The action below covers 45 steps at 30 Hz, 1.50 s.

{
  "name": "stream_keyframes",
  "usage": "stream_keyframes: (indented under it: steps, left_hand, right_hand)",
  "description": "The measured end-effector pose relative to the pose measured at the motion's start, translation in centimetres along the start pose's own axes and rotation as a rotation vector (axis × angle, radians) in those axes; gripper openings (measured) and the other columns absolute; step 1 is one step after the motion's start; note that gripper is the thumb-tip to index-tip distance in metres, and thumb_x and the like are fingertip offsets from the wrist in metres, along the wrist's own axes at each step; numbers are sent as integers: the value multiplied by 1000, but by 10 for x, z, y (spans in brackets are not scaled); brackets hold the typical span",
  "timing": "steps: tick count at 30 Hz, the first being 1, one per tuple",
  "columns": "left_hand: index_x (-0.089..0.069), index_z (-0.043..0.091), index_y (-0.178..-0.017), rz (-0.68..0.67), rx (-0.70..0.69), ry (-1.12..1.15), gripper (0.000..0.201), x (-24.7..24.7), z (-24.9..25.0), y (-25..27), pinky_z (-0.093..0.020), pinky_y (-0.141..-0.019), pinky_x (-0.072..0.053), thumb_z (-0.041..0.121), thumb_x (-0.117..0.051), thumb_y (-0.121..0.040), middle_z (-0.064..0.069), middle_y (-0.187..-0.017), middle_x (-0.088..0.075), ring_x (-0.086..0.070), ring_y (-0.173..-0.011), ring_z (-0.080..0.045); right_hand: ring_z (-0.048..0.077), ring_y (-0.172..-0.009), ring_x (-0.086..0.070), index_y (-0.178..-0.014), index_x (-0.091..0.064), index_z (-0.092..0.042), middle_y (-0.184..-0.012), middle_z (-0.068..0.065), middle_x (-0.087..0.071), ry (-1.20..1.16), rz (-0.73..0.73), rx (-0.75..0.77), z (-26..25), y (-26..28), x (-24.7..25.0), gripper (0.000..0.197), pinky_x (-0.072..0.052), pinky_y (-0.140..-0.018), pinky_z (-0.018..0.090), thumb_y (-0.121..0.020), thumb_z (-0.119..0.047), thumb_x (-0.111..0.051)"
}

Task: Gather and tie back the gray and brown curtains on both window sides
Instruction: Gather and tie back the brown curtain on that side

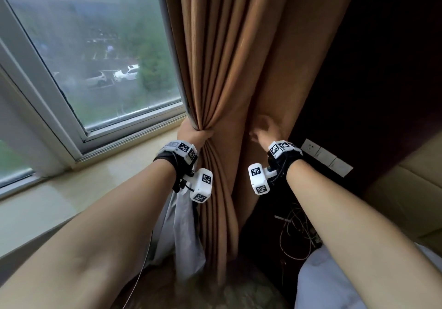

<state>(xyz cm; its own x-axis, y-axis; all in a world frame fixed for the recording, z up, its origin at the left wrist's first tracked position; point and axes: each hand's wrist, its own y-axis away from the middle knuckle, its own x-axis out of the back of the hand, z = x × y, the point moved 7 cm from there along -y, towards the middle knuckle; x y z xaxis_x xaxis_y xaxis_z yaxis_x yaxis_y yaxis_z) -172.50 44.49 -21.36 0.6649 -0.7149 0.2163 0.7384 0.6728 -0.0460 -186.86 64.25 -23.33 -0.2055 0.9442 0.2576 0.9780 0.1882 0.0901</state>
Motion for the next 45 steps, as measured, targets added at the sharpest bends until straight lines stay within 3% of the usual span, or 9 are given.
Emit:
stream_keyframes:
  steps: [4, 7, 11, 15, 18, 24, 30, 36, 45]
  left_hand:
    - [-65, 14, -96, -71, 49, 1, 52, -2, 5, 1, -9, -51, -43, 16, -62, -44, 3, -77, -60, -53, -69, -8]
    - [-65, 13, -90, -145, 80, 9, 52, -1, 3, 2, -18, -62, -53, 14, -66, -38, -3, -80, -63, -57, -72, -14]
    - [-62, 4, -91, -143, 122, 29, 46, 5, 6, 10, -11, -45, -43, 6, -58, -45, -3, -73, -58, -54, -57, -7]
    - [-64, 9, -88, -107, 124, -64, 43, 13, 2, 3, -17, -51, -44, 15, -61, -45, -6, -81, -60, -54, -68, -14]
    - [-66, 10, -87, -95, 141, -64, 42, 13, 0, 2, -22, -56, -45, 16, -62, -45, -5, -81, -61, -54, -68, -15]
    - [-61, 16, -75, -75, 122, -14, 25, 4, 7, 4, -16, -50, -44, 13, -66, -51, -2, -75, -58, -51, -61, -8]
    - [-64, 6, -89, -15, 70, 33, 44, -9, 12, 4, -9, -39, -36, 13, -61, -46, -2, -73, -56, -45, -58, -7]
    - [-65, 9, -99, 3, 4, 15, 54, -10, 9, -7, -4, -44, -36, 17, -60, -46, 2, -81, -59, -51, -67, -6]
    - [-61, 5, -110, -40, -134, 181, 64, -20, 10, -29, -11, -66, -49, 6, -61, -46, -3, -98, -67, -61, -87, -10]
  right_hand:
    - [20, -114, -57, -142, -47, -26, -128, 0, -60, 14, -114, -13, -15, -17, -22, 65, -46, -103, 37, -81, -7, -60]
    - [22, -103, -64, -137, -44, -47, -122, -3, -66, -87, -259, -66, -17, -26, -45, 75, -54, -90, 42, -73, -10, -54]
    - [31, -89, -66, -123, -61, -20, -107, 17, -70, -175, -381, -175, -13, -13, -76, 33, -56, -77, 41, -93, -13, -49]
    - [28, -83, -66, -89, -72, -22, -90, 9, -72, -51, -306, -70, -8, -16, -72, 13, -56, -78, 41, -83, -21, -61]
    - [25, -72, -63, -76, -69, -23, -77, 8, -67, 45, -262, -21, 0, -24, -58, 31, -54, -77, 39, -86, 0, -51]
    - [27, -96, -64, -98, -65, -11, -103, 9, -68, 319, 208, 232, -21, -15, 10, 20, -47, -84, 27, -77, -10, -62]
    - [33, -123, -49, -142, -37, -17, -145, 7, -39, 158, 627, -2, -11, -5, 67, 85, -43, -100, 44, -64, -18, -73]
    - [32, -109, -63, -120, -63, -7, -115, 15, -68, 315, 204, 149, -30, -17, 59, 34, -43, -86, 28, -87, -18, -63]
    - [31, -87, -64, -91, -67, 1, -88, 18, -69, 473, -118, 236, -54, 41, -24, 23, -37, -66, 30, -88, -21, -64]
